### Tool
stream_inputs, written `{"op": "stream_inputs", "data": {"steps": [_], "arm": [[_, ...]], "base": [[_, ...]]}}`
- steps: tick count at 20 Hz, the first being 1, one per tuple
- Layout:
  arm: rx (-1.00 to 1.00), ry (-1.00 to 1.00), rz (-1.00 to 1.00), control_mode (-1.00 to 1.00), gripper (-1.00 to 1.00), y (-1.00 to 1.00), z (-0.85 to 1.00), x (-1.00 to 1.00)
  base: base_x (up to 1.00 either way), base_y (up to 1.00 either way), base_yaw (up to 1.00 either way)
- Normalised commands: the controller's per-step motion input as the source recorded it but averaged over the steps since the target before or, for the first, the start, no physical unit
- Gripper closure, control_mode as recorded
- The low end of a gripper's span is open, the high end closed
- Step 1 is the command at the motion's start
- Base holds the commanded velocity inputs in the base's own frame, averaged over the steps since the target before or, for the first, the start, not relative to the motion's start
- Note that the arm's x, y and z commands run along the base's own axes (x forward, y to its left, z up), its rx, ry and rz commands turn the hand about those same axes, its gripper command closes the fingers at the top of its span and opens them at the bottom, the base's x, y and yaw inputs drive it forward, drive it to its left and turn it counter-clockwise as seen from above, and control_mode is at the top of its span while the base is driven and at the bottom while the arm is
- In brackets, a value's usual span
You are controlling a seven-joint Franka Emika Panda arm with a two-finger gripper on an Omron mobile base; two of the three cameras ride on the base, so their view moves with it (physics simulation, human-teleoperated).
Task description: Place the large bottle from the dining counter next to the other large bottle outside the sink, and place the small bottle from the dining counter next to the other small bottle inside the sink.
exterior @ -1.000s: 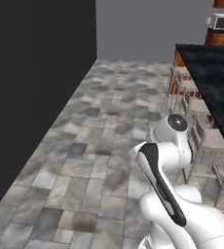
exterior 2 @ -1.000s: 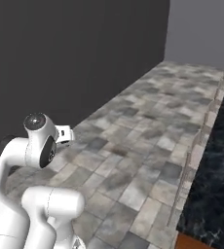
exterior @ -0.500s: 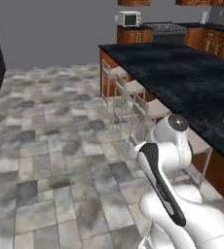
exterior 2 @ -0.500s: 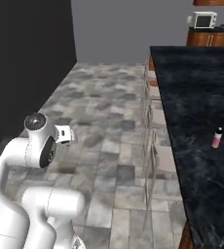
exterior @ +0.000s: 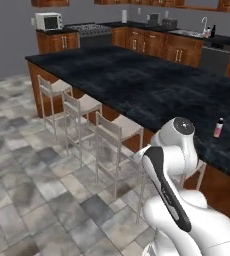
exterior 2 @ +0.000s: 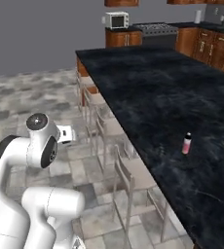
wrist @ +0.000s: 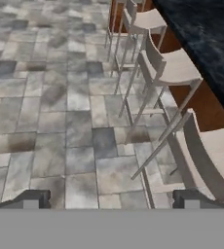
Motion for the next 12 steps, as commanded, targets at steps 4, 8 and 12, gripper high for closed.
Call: {"op": "stream_inputs", "data": {"steps": [4,8,12], "arm": [[0.0,0.0,0.0,1.0,-1.0,0.0,0.0,0.0],[0.0,0.0,0.0,1.0,-1.0,0.0,0.0,0.0],[0.0,0.0,0.0,1.0,-1.0,0.0,0.0,0.0]], "base": [[0.78,0.51,-0.57],[0.53,0.57,-0.55],[0.2,0.61,-0.49]]}}
